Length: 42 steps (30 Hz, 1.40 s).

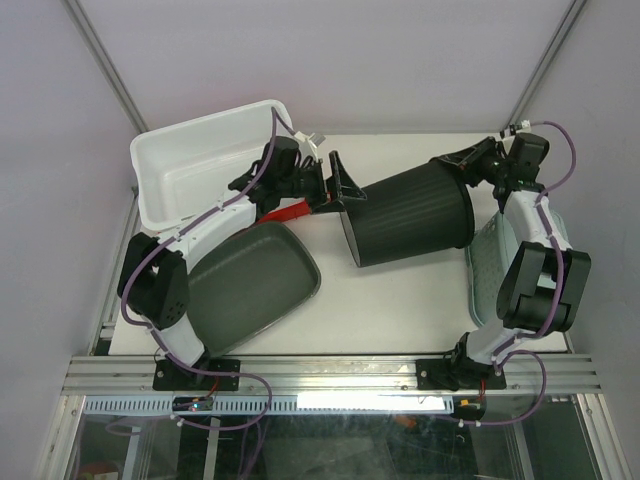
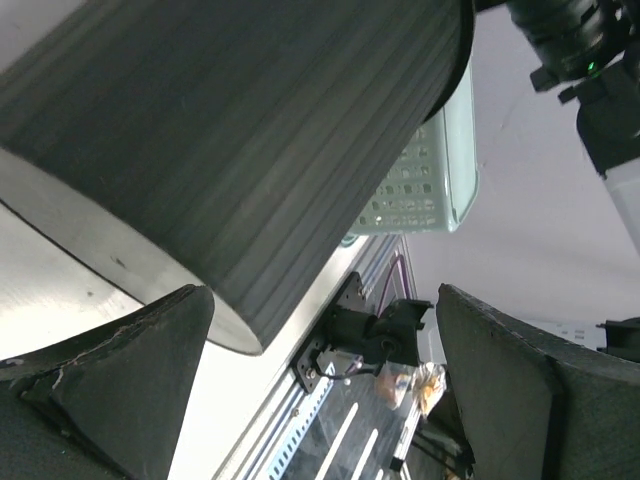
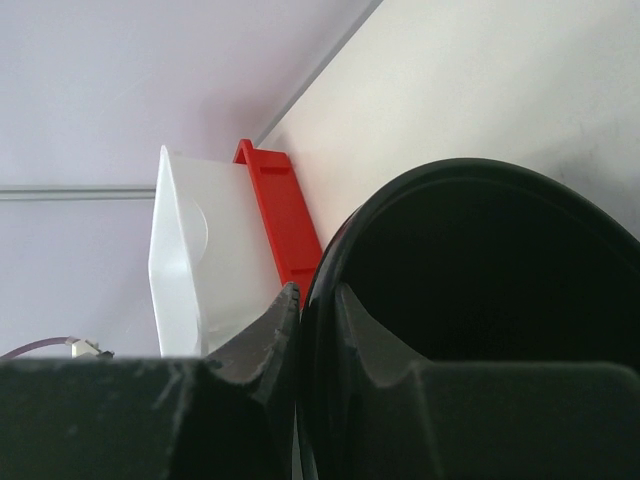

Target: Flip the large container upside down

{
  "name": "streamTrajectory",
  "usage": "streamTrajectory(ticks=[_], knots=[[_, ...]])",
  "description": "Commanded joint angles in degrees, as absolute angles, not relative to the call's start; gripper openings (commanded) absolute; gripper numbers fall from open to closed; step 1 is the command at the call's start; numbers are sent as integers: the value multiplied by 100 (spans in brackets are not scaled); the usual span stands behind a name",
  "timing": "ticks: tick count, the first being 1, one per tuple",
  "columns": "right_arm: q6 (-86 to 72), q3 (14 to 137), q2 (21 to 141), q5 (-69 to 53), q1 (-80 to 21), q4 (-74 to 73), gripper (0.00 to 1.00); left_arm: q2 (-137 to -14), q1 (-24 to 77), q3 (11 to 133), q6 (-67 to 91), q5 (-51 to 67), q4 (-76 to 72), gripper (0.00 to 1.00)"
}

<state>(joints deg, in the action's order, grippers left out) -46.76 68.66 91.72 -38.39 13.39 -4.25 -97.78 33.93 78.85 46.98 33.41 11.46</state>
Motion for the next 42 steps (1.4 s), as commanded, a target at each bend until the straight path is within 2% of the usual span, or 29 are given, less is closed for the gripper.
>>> streamTrajectory(ticks=[1, 8, 12, 15, 18, 20, 28, 35, 39, 42], knots=[[-4876, 6709, 9107, -3876, 906, -50, 0, -9679, 3076, 8215, 4670, 3349, 816, 99], [-4737, 6961, 9311, -3850, 502, -169, 0, -9615, 2785, 8284, 4505, 3306, 960, 99], [-4095, 7347, 9352, -3648, 527, -997, 32, -9643, 2733, 8398, 4362, 3388, 1121, 99], [-3717, 7557, 9313, -3514, 569, -1403, 51, -9632, 2729, 8514, 4243, 3358, 1287, 99], [-3238, 7827, 9286, -3368, 603, -1886, 63, -9520, 2725, 8619, 4157, 3282, 1412, 99], [-2941, 8034, 9294, -3346, 625, -2189, 65, -9445, 2725, 8707, 4093, 3249, 1598, 99], [-1378, 8718, 9127, -3154, 636, -3826, 64, -8688, 2726, 8536, 3618, 2657, 2884, 99], [-908, 8334, 8710, -2809, 651, -4318, 50, -8270, 2763, 7566, 4003, 2990, 2933, 99], [-1045, 8079, 8602, -2954, 681, -4076, 36, -8330, 2907, 7278, 4276, 3177, 2477, 99], [-1081, 8063, 8615, -3014, 682, -4050, 35, -8519, 3144, 7296, 4420, 3265, 2220, 99]])
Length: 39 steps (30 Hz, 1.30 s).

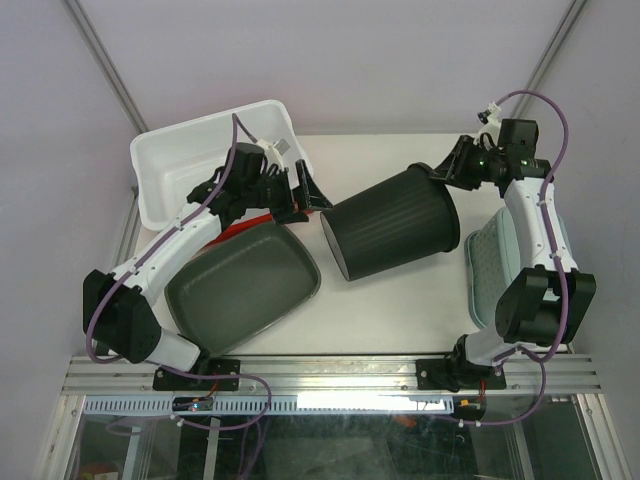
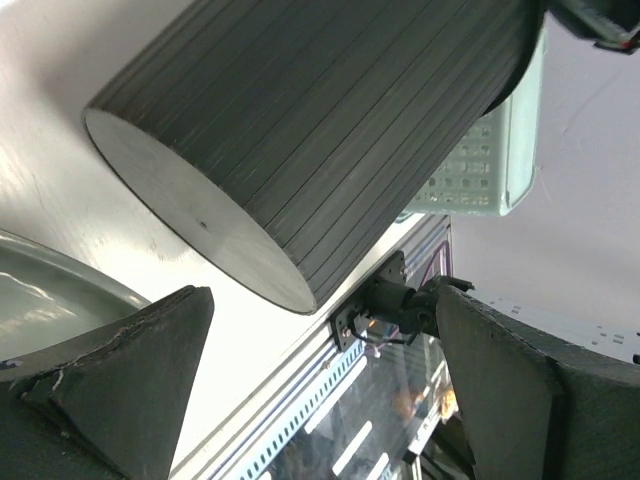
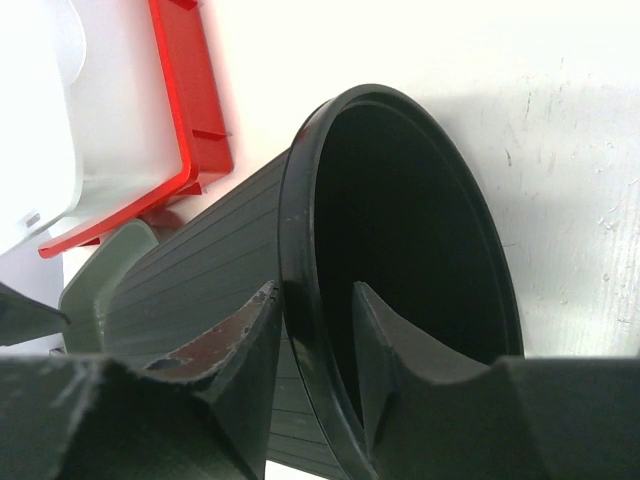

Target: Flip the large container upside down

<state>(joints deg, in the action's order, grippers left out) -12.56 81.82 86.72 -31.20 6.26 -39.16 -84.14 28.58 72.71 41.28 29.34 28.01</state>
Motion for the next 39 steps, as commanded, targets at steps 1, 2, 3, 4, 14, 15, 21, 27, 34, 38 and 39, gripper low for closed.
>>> streamTrajectory(ticks=[1, 2, 3, 4, 14, 15, 21, 27, 34, 38, 39], knots=[[-1085, 8053, 8621, -2996, 685, -4030, 34, -8585, 3221, 7326, 4459, 3287, 2170, 99], [-1096, 8040, 8622, -2983, 683, -4026, 33, -8659, 3281, 7337, 4502, 3340, 2103, 99], [-1103, 8025, 8622, -2986, 678, -4018, 32, -8711, 3324, 7339, 4560, 3366, 2028, 99], [-1113, 8010, 8626, -2990, 677, -3998, 30, -8752, 3350, 7322, 4614, 3393, 1919, 99], [-1280, 7873, 8553, -3146, 685, -3831, 21, -9130, 3382, 7509, 4811, 3428, 1415, 99], [-1294, 7859, 8547, -3154, 683, -3802, 21, -9166, 3384, 7578, 4805, 3426, 1389, 99], [-1591, 7665, 8525, -3365, 723, -3441, 15, -9380, 3384, 8449, 4660, 3361, 1352, 99], [-2329, 7261, 8538, -3889, 972, -2494, 11, -9963, 3381, 9570, 4728, 3712, 1347, 99], [-3646, 6548, 8547, -4296, 1192, -971, 11, -10528, 3384, 10691, 4789, 3782, 1330, 99], [-4331, 6298, 8694, -4476, 1222, -182, 10, -10773, 3383, 11143, 4794, 3752, 1327, 99], [-4499, 6251, 8742, -4519, 1226, 38, 10, -10832, 3384, 11239, 4831, 3759, 1327, 99]])
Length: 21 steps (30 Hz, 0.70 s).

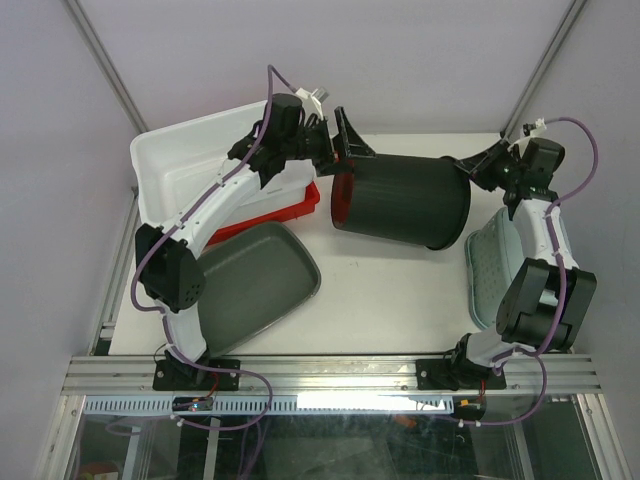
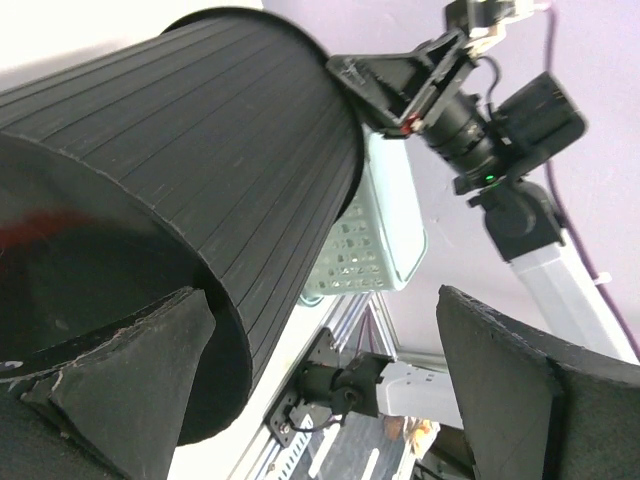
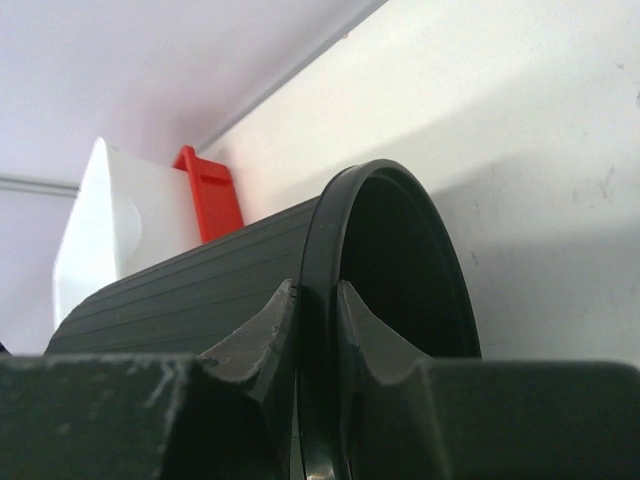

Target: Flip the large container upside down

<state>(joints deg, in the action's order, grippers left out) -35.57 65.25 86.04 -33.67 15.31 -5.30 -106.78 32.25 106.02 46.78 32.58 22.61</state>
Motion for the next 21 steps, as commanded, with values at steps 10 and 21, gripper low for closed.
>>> streamTrajectory(ticks=[10, 21], knots=[[-5325, 6307, 9269, -4563, 1110, 967, 9, -11264, 3419, 11812, 5158, 3804, 1070, 99], [-5352, 6949, 10075, -4268, 724, 925, 13, -11435, 3612, 11854, 5493, 3769, 670, 99]])
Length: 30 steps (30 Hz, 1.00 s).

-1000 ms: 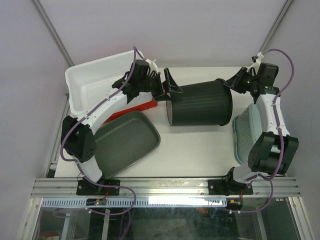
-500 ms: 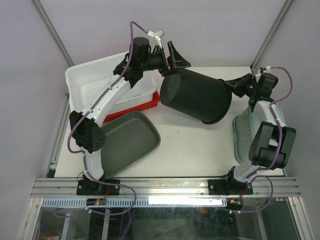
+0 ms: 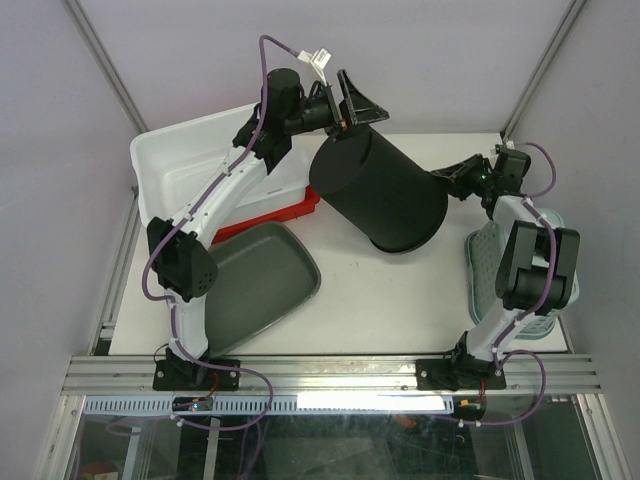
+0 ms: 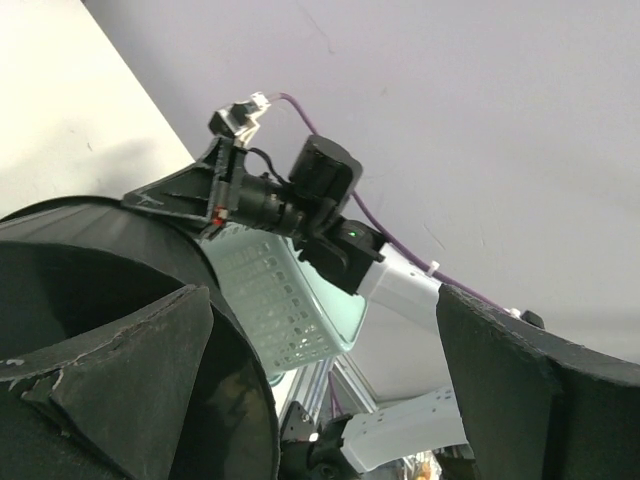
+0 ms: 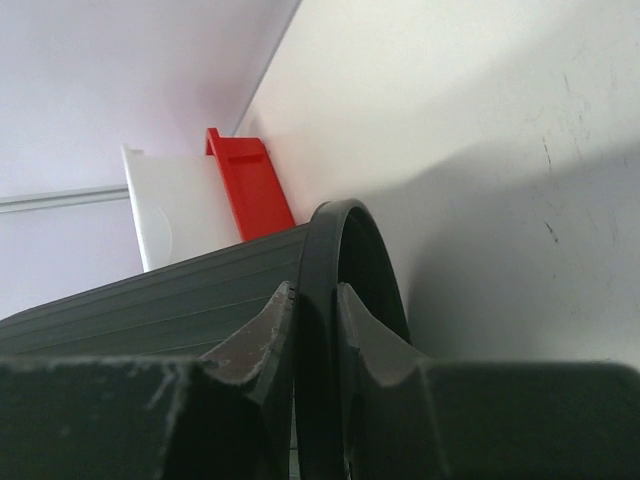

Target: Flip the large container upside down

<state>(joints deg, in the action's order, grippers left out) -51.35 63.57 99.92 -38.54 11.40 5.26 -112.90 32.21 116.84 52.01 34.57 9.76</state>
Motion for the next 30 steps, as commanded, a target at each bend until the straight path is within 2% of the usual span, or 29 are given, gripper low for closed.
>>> streamTrajectory(ticks=[1, 6, 11, 20, 30], knots=[[-5357, 7046, 10167, -4223, 674, 922, 13, -11441, 3620, 11856, 5493, 3747, 648, 99], [-5084, 7806, 10585, -4080, 590, 355, 30, -11528, 3614, 11993, 5504, 3833, 613, 99], [-3957, 8600, 10739, -3406, 567, -1097, 51, -11519, 3660, 12001, 5433, 3856, 614, 99], [-2753, 9278, 10525, -1343, 485, -2749, 66, -11819, 3715, 12090, 5537, 3985, 504, 99], [-2715, 9200, 10604, -1167, 459, -2982, 68, -12163, 3736, 12345, 5783, 4111, 284, 99]])
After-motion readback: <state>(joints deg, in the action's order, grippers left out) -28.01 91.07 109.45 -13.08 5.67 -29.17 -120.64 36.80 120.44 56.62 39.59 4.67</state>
